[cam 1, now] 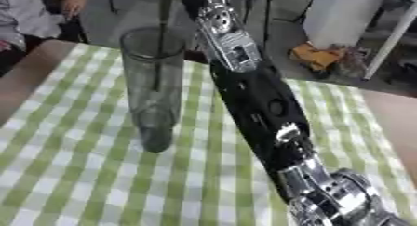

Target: Arrange flowers into the vase.

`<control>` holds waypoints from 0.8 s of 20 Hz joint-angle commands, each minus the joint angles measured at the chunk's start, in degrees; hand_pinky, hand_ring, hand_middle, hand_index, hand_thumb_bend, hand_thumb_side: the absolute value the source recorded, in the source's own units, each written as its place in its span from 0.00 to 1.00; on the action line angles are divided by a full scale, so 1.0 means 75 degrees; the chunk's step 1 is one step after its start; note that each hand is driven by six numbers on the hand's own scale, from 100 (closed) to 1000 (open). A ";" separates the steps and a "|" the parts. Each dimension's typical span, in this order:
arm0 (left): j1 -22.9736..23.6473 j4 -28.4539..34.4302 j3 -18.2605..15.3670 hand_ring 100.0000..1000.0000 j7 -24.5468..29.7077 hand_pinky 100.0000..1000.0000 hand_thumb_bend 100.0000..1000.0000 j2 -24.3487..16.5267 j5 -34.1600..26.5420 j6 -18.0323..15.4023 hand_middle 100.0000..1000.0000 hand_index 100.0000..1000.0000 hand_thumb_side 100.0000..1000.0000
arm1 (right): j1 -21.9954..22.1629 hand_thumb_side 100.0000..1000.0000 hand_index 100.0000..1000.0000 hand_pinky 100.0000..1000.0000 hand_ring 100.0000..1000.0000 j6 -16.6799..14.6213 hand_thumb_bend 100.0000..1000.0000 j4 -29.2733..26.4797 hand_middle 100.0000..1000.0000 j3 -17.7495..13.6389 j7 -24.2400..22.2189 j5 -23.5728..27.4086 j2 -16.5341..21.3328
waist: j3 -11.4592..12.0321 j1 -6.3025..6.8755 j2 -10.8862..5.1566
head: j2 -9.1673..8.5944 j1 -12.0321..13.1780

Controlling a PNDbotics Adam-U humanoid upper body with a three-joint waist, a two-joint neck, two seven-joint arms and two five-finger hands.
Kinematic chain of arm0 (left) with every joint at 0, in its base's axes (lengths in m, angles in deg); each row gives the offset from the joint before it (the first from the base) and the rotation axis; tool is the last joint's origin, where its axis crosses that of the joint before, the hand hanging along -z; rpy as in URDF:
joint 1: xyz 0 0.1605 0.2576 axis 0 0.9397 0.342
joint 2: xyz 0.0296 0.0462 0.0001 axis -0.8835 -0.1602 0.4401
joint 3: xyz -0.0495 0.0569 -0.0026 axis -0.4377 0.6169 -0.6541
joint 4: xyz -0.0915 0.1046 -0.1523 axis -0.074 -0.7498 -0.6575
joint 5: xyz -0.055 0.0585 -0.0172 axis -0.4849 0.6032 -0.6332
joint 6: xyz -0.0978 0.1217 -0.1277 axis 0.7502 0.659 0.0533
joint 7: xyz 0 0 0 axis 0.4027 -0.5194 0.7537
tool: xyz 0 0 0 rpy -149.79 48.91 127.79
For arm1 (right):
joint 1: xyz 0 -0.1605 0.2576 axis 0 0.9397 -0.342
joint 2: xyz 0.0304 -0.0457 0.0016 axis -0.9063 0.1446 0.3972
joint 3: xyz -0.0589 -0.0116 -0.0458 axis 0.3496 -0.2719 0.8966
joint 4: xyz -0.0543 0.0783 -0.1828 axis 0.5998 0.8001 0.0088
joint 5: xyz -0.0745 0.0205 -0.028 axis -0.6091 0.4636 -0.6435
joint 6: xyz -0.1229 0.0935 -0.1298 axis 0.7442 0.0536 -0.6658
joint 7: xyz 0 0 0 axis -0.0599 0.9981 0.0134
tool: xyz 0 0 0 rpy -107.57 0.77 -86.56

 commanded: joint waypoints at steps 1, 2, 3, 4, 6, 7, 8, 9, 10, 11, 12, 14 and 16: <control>-0.0030 0.0109 -0.0053 0.82 -0.0010 0.45 0.00 -0.0058 0.0023 0.0018 0.94 0.95 0.79 | -0.0146 0.70 0.29 0.55 0.51 -0.0012 0.00 -0.0075 0.41 0.0061 -0.0186 -0.0335 0.0301 | -0.0014 0.0128 -0.0193 | 0.0021 0.0047; -0.0026 0.0109 -0.0055 0.82 -0.0014 0.45 0.00 -0.0059 0.0027 0.0024 0.94 0.95 0.79 | -0.0143 0.71 0.29 0.57 0.52 0.0013 0.00 -0.0079 0.42 0.0083 -0.0287 -0.0446 0.0340 | -0.0020 0.0130 -0.0199 | 0.0025 0.0059; -0.0023 0.0109 -0.0056 0.82 -0.0019 0.45 0.00 -0.0059 0.0030 0.0029 0.94 0.95 0.79 | -0.0137 0.72 0.29 0.57 0.53 0.0047 0.00 -0.0087 0.43 0.0100 -0.0394 -0.0559 0.0375 | -0.0026 0.0134 -0.0204 | 0.0028 0.0072; -0.0020 0.0109 -0.0056 0.82 -0.0022 0.45 0.00 -0.0060 0.0033 0.0033 0.93 0.95 0.79 | -0.0130 0.72 0.30 0.59 0.54 0.0082 0.00 -0.0098 0.44 0.0110 -0.0507 -0.0678 0.0405 | -0.0031 0.0139 -0.0210 | 0.0030 0.0083; -0.0016 0.0109 -0.0058 0.82 -0.0029 0.45 0.00 -0.0059 0.0038 0.0038 0.93 0.95 0.79 | -0.0113 0.74 0.30 0.59 0.55 0.0138 0.00 -0.0105 0.45 0.0127 -0.0733 -0.0912 0.0448 | -0.0041 0.0147 -0.0223 | 0.0031 0.0095; -0.0016 0.0109 -0.0059 0.82 -0.0032 0.45 0.00 -0.0057 0.0040 0.0040 0.93 0.95 0.79 | -0.0108 0.74 0.30 0.59 0.55 0.0146 0.00 -0.0109 0.45 0.0125 -0.0848 -0.1030 0.0458 | -0.0045 0.0149 -0.0228 | 0.0027 0.0097; -0.0016 0.0109 -0.0057 0.82 -0.0033 0.45 0.00 -0.0056 0.0041 0.0041 0.93 0.95 0.79 | -0.0105 0.75 0.29 0.59 0.56 0.0140 0.00 -0.0115 0.45 0.0117 -0.0947 -0.1142 0.0462 | -0.0049 0.0152 -0.0232 | 0.0026 0.0098; -0.0014 0.0109 -0.0056 0.82 -0.0032 0.45 0.00 -0.0055 0.0043 0.0044 0.93 0.95 0.79 | -0.0105 0.75 0.29 0.59 0.56 0.0117 0.00 -0.0121 0.45 0.0128 -0.1053 -0.1257 0.0471 | -0.0052 0.0154 -0.0237 | 0.0030 0.0099; -0.0012 0.0109 -0.0057 0.82 -0.0034 0.45 0.00 -0.0055 0.0045 0.0046 0.93 0.95 0.79 | -0.0106 0.75 0.29 0.59 0.56 0.0083 0.00 -0.0122 0.45 0.0134 -0.1158 -0.1371 0.0481 | -0.0054 0.0157 -0.0242 | 0.0036 0.0099; -0.0010 0.0109 -0.0061 0.82 -0.0039 0.45 0.00 -0.0054 0.0048 0.0049 0.93 0.95 0.79 | -0.0109 0.76 0.28 0.59 0.56 0.0038 0.00 -0.0120 0.45 0.0141 -0.1260 -0.1483 0.0498 | -0.0059 0.0160 -0.0247 | 0.0040 0.0099; -0.0008 0.0109 -0.0062 0.82 -0.0043 0.45 0.00 -0.0053 0.0050 0.0052 0.93 0.95 0.79 | -0.0111 0.76 0.28 0.59 0.56 -0.0023 0.00 -0.0124 0.45 0.0136 -0.1336 -0.1589 0.0511 | -0.0063 0.0162 -0.0251 | 0.0041 0.0105; -0.0006 0.0109 -0.0063 0.82 -0.0049 0.45 0.00 -0.0047 0.0053 0.0062 0.93 0.95 0.79 | -0.0101 0.76 0.28 0.59 0.56 -0.0152 0.00 -0.0133 0.45 0.0120 -0.1397 -0.1724 0.0529 | -0.0072 0.0163 -0.0256 | 0.0042 0.0112; -0.0011 0.0109 -0.0064 0.82 -0.0052 0.45 0.00 -0.0045 0.0054 0.0060 0.93 0.95 0.79 | -0.0077 0.77 0.28 0.59 0.56 -0.0269 0.00 -0.0135 0.45 0.0124 -0.1369 -0.1750 0.0554 | -0.0087 0.0159 -0.0261 | 0.0049 0.0119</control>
